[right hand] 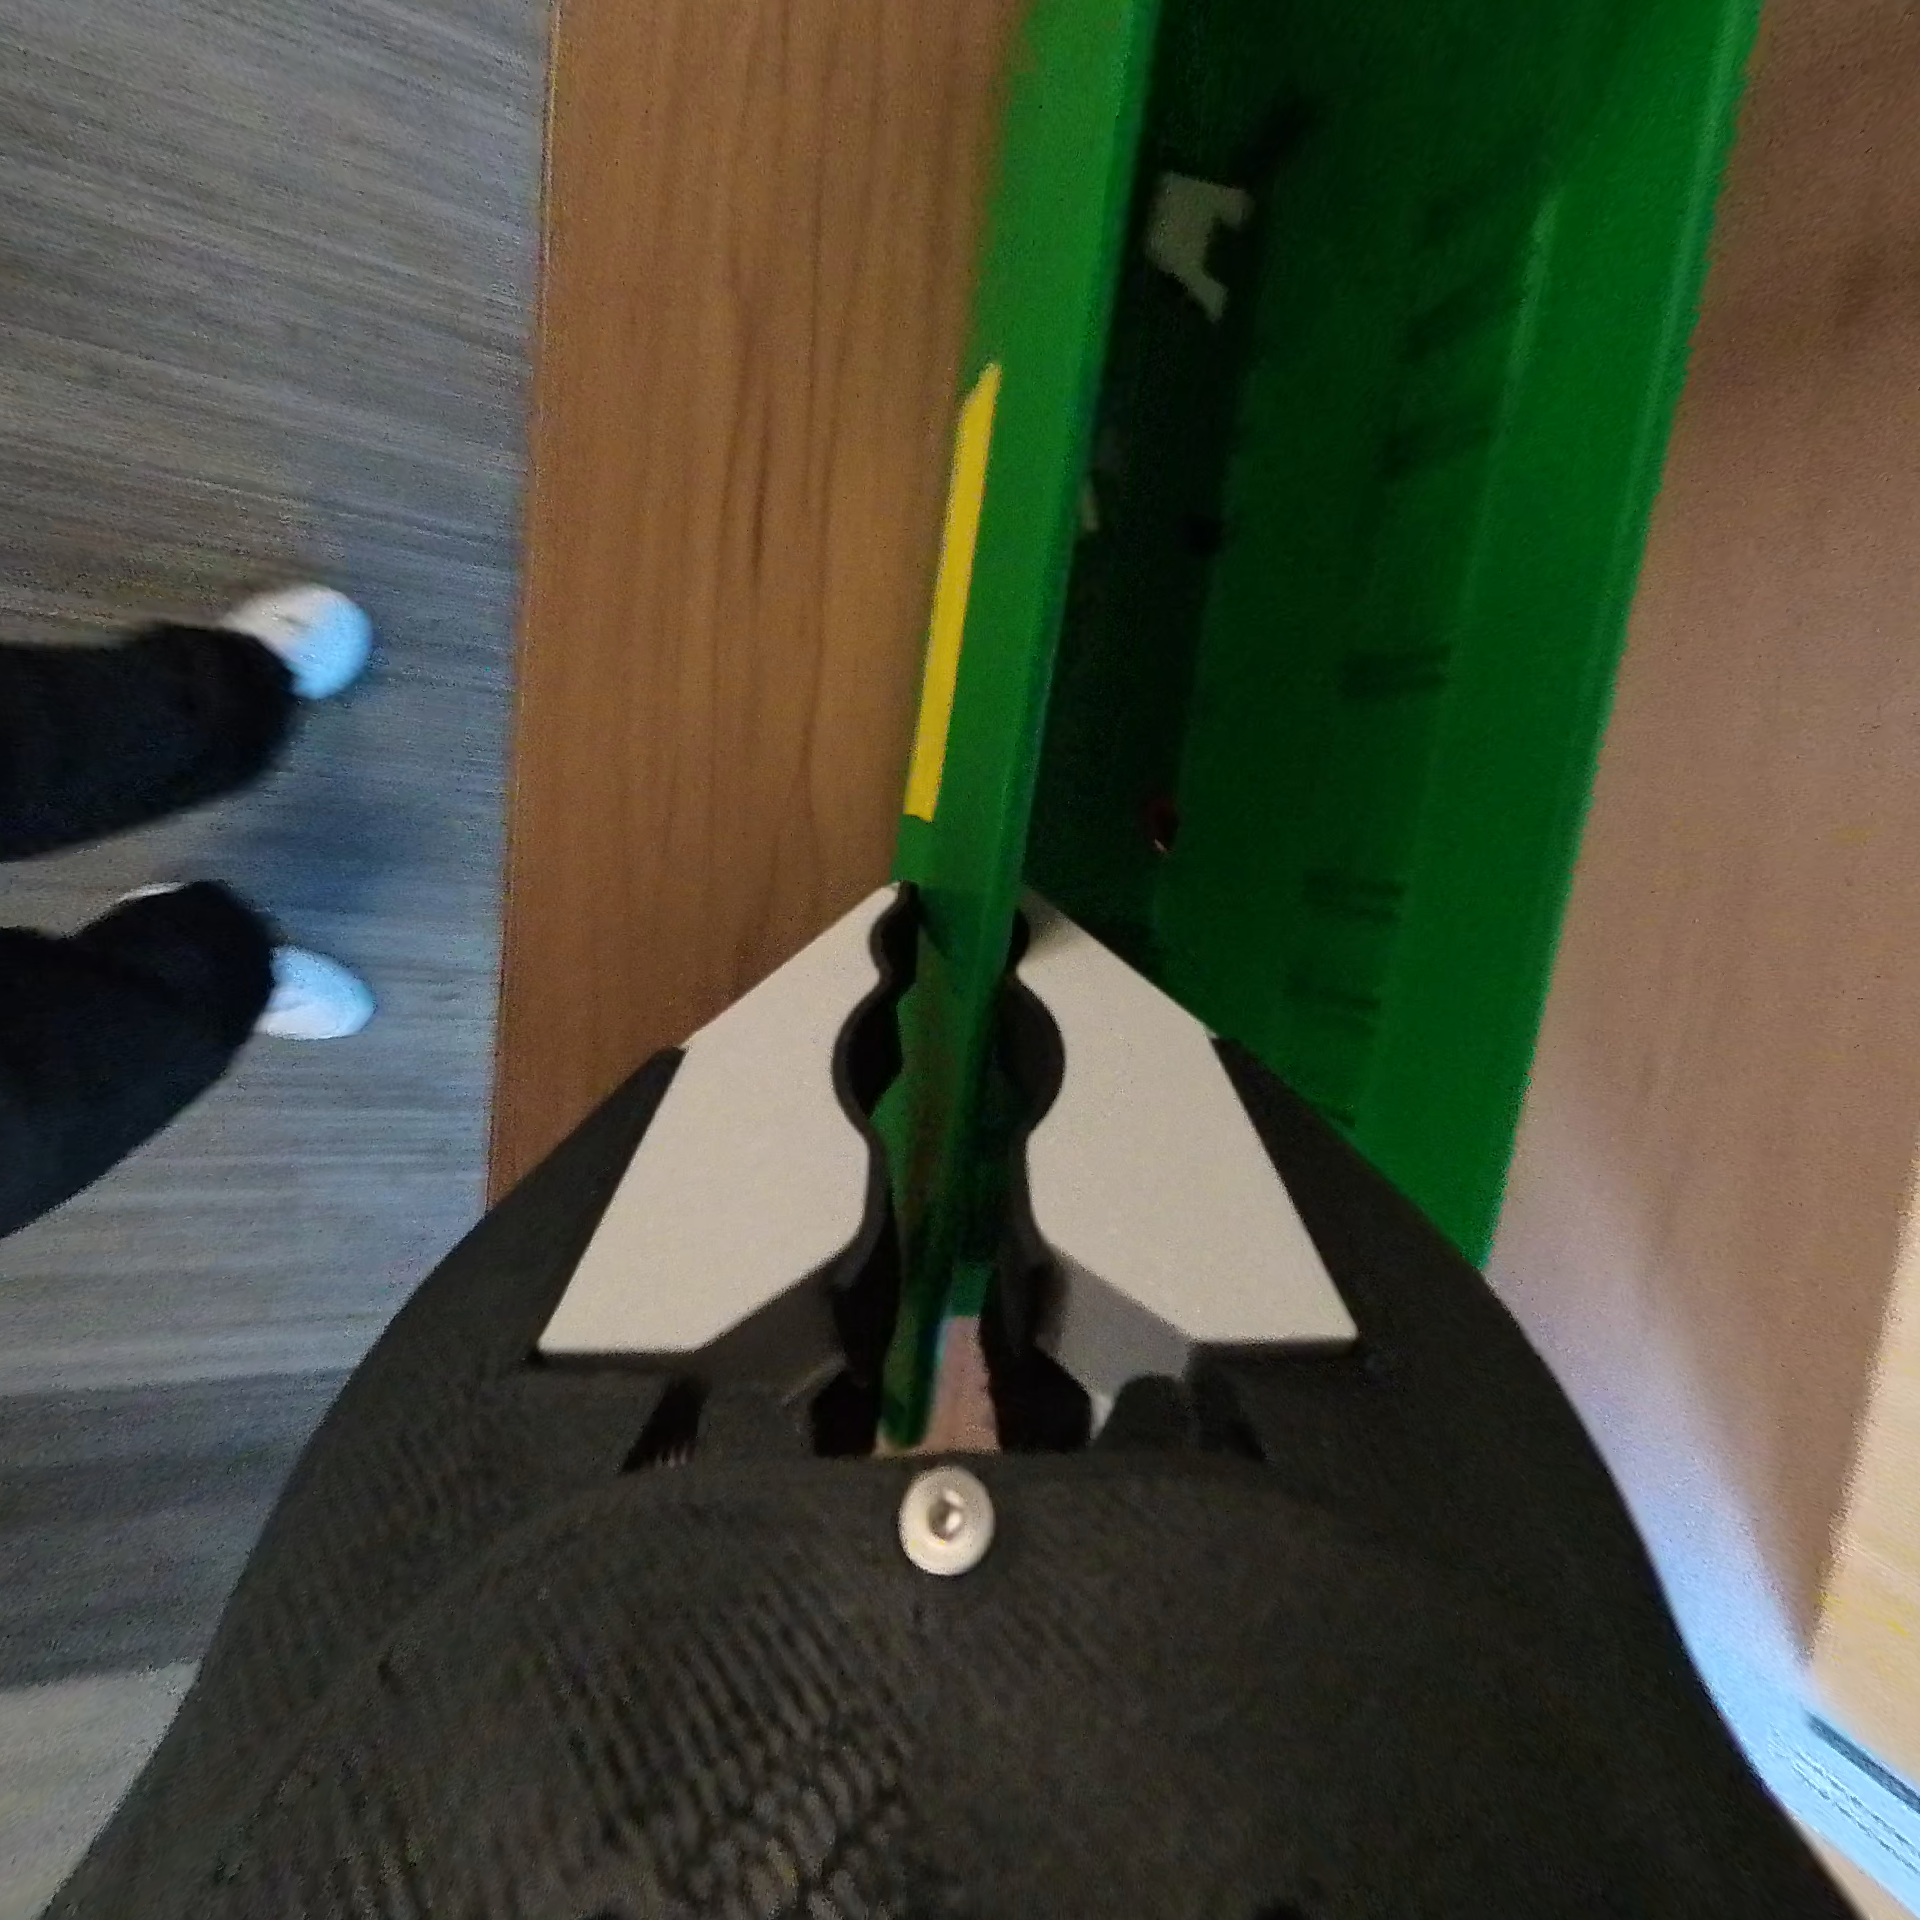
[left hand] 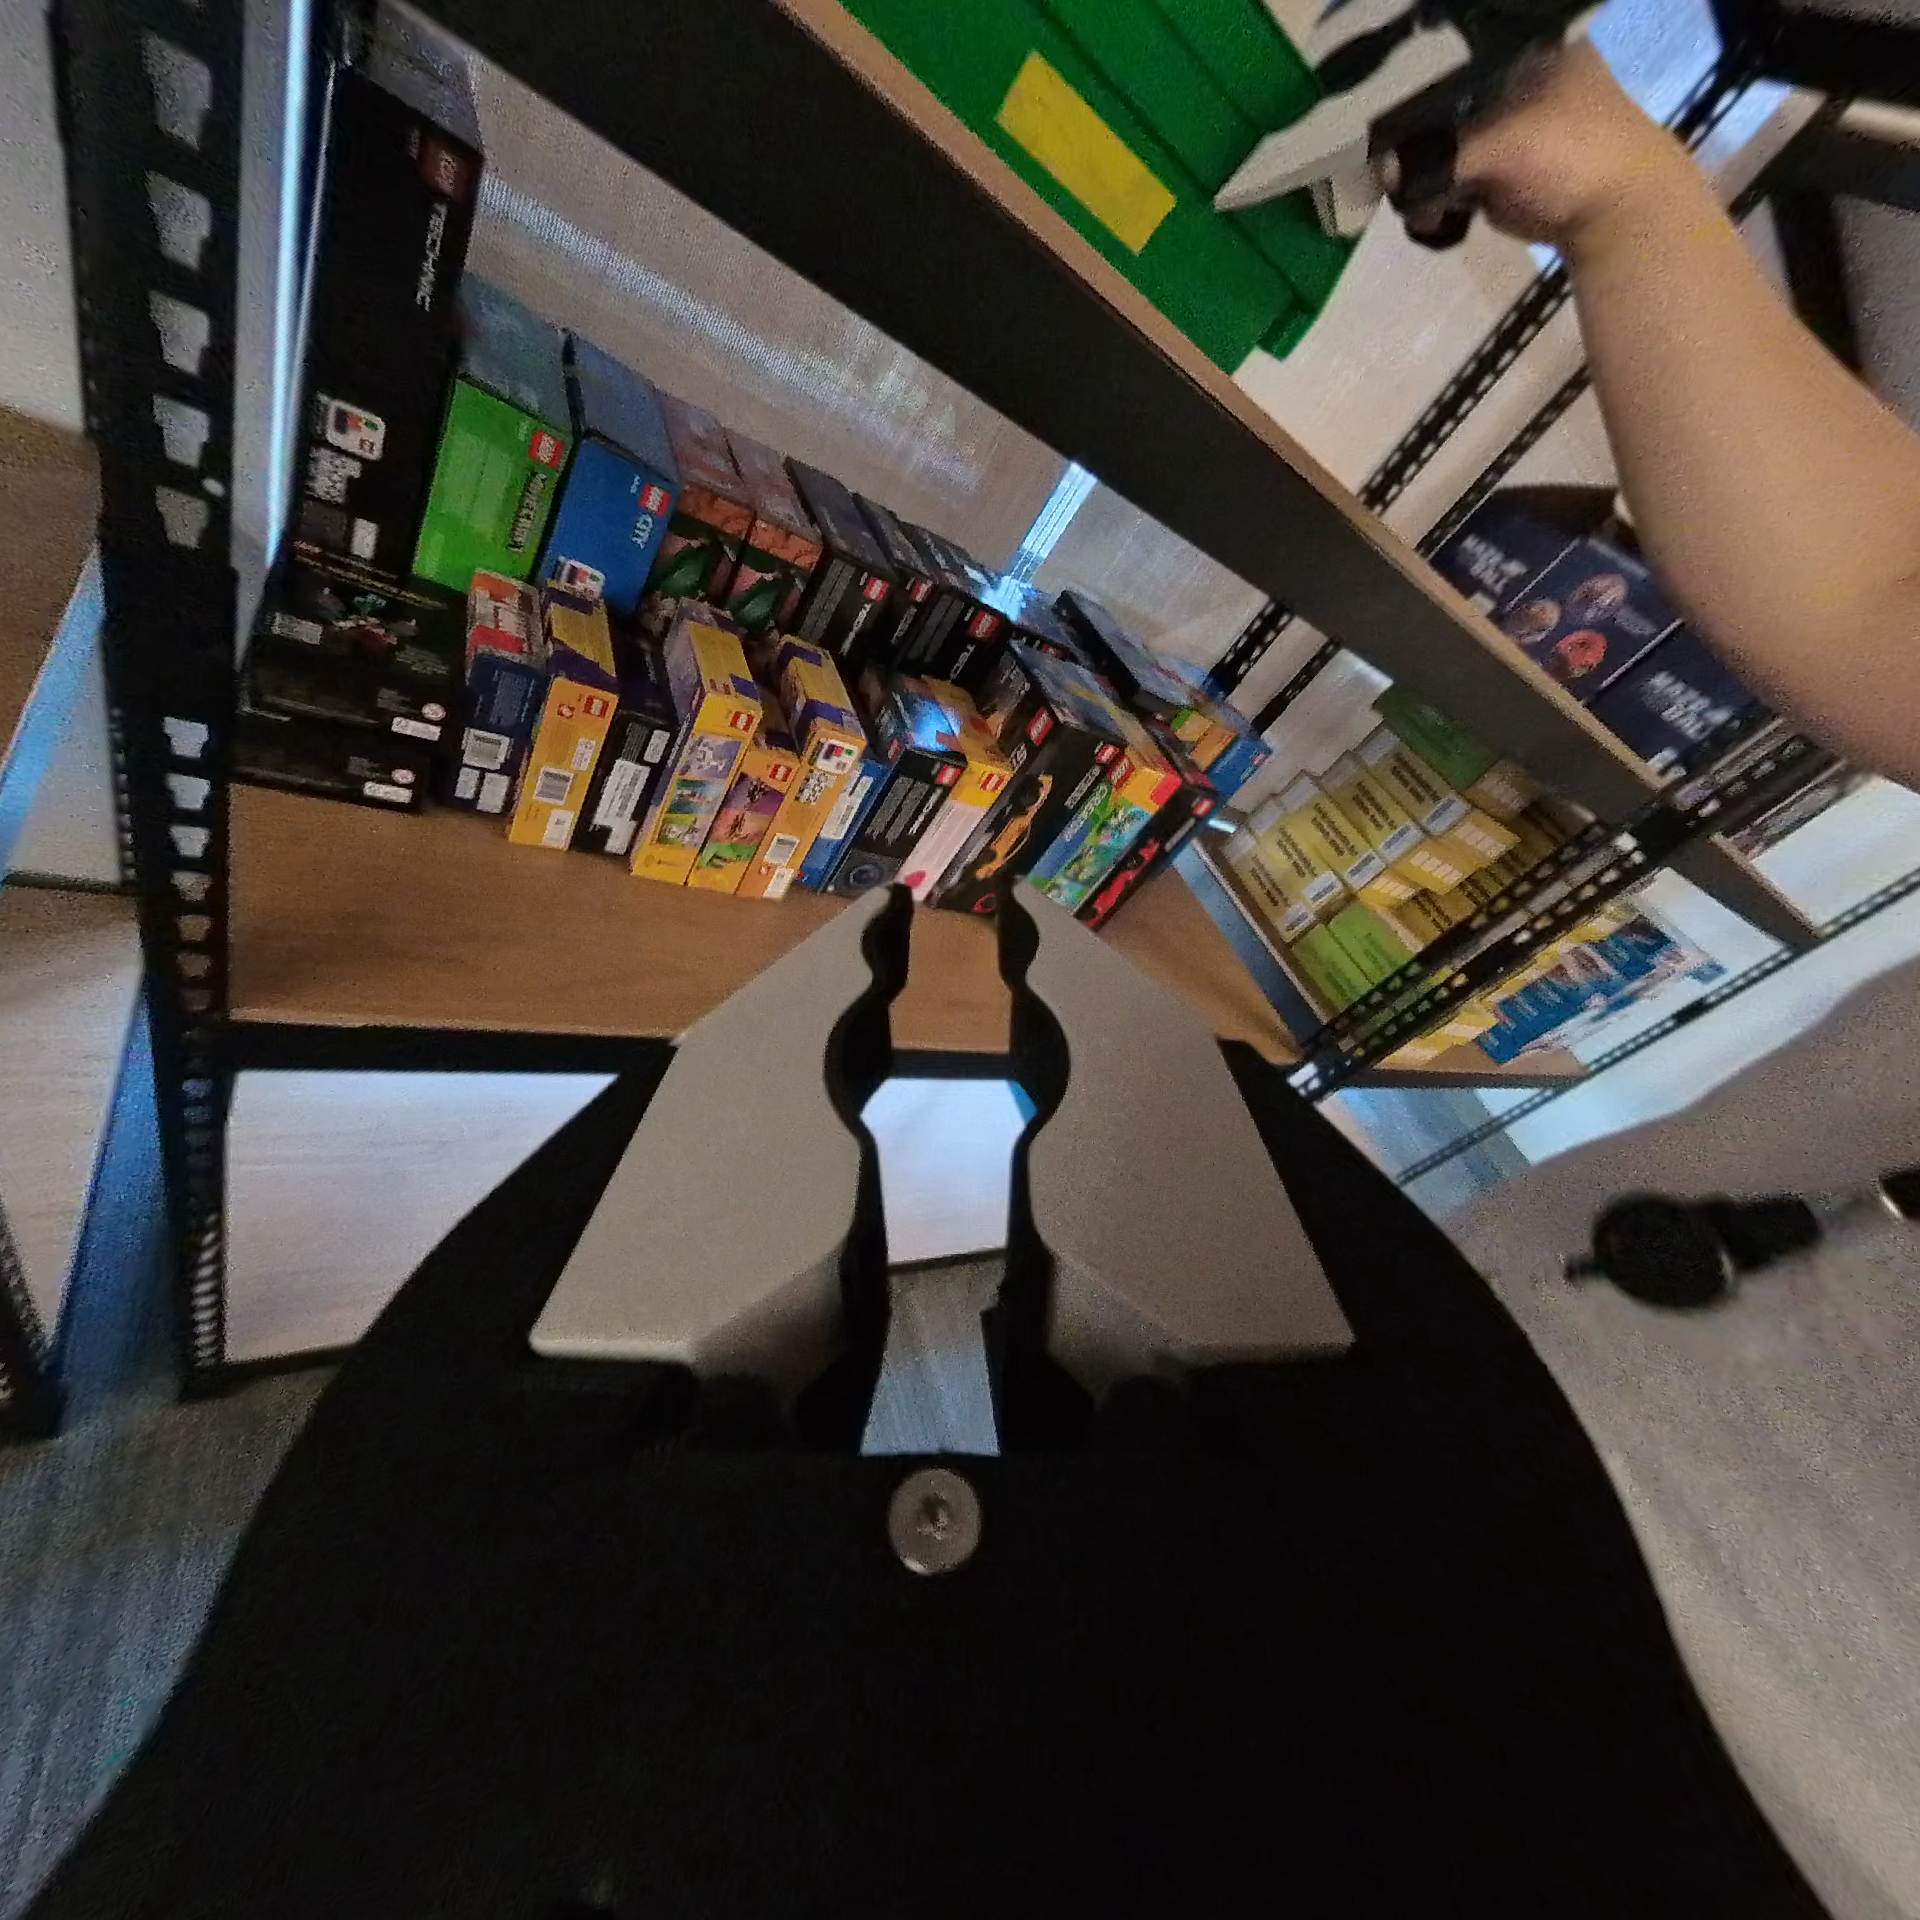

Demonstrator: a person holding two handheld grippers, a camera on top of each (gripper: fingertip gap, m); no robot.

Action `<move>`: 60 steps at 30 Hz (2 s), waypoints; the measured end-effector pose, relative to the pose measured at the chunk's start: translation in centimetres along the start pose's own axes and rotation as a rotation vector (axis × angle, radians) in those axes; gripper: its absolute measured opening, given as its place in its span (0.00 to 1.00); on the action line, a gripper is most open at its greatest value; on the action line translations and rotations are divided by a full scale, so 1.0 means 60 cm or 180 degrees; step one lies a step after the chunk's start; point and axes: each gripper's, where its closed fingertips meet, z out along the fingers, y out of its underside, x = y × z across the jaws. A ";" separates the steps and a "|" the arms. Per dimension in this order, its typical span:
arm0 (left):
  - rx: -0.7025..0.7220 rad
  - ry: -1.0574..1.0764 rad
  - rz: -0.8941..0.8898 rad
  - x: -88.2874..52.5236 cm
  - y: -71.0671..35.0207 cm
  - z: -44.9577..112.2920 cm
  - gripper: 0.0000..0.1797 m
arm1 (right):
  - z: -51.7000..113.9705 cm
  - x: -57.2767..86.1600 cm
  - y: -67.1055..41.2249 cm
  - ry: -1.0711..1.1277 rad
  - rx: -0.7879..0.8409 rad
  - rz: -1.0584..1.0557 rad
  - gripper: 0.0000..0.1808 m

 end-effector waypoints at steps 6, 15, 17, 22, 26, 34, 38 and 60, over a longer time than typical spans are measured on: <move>-0.0300 -0.0461 0.0424 0.040 -0.039 -0.112 0.06 | -0.001 -0.015 -0.011 -0.0362 0.0233 0.0349 0.04; -0.0181 -0.0681 0.0571 0.012 -0.095 -0.176 0.10 | -0.016 -0.018 -0.011 0.0073 0.0508 0.0174 0.13; -0.0192 -0.0743 0.0594 0.017 -0.098 -0.159 0.11 | -0.050 -0.009 -0.025 0.0588 0.0862 0.0159 0.18; -0.0005 -0.1344 0.0624 0.018 -0.118 -0.113 0.16 | -0.183 -0.114 -0.101 0.1309 0.2443 0.0172 0.24; 0.0936 -0.0776 0.0028 0.097 -0.153 -0.081 0.15 | -0.163 -0.371 -0.160 -0.0898 0.3341 0.0140 0.35; 0.0681 -0.2614 0.0308 0.038 -0.040 -0.184 0.26 | 0.105 -0.447 -0.196 -0.0578 0.2409 -0.0240 0.53; 0.1029 -0.3138 0.0101 0.028 -0.024 -0.295 0.29 | 0.156 -0.510 -0.303 -0.1015 0.2648 -0.0414 0.48; 0.1680 -0.4761 -0.0076 -0.285 -0.076 -1.050 0.05 | 0.513 -0.758 -1.137 -0.1691 0.3582 -0.0601 0.00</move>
